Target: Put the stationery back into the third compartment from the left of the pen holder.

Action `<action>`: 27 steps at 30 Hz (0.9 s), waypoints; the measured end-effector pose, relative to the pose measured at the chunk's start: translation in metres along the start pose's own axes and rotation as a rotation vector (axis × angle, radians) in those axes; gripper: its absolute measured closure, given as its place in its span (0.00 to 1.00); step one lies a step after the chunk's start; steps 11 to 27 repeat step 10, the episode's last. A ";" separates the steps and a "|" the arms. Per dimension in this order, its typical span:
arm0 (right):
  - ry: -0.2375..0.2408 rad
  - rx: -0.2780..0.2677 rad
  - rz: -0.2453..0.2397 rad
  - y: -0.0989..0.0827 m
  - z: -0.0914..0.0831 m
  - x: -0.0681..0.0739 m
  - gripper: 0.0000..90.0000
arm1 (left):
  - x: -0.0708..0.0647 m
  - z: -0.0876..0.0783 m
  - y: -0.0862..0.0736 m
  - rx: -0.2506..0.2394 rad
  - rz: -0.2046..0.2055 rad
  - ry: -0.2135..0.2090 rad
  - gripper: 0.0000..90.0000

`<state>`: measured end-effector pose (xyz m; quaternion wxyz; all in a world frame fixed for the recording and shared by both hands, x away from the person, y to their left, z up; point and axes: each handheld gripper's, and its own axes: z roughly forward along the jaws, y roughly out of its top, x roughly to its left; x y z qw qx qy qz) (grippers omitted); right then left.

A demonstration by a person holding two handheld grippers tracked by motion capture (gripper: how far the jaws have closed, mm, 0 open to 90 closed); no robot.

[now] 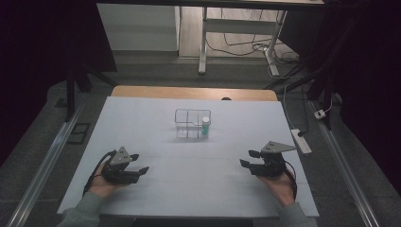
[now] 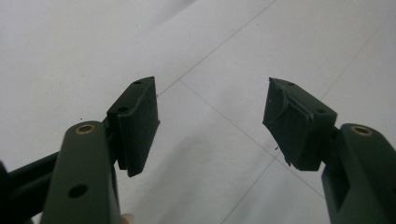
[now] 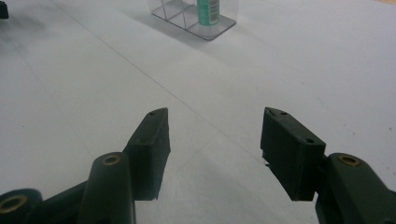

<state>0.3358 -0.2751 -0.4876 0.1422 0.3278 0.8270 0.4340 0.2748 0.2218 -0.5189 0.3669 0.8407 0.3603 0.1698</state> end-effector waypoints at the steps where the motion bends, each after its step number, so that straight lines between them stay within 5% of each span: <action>1: 0.003 -0.005 0.003 -0.001 0.000 0.000 0.46 | 0.000 0.000 0.000 0.001 0.001 0.000 0.39; 27: 0.002 0.004 -0.012 -0.002 0.001 0.000 0.46 | 0.000 0.000 0.000 -0.002 -0.003 -0.002 0.39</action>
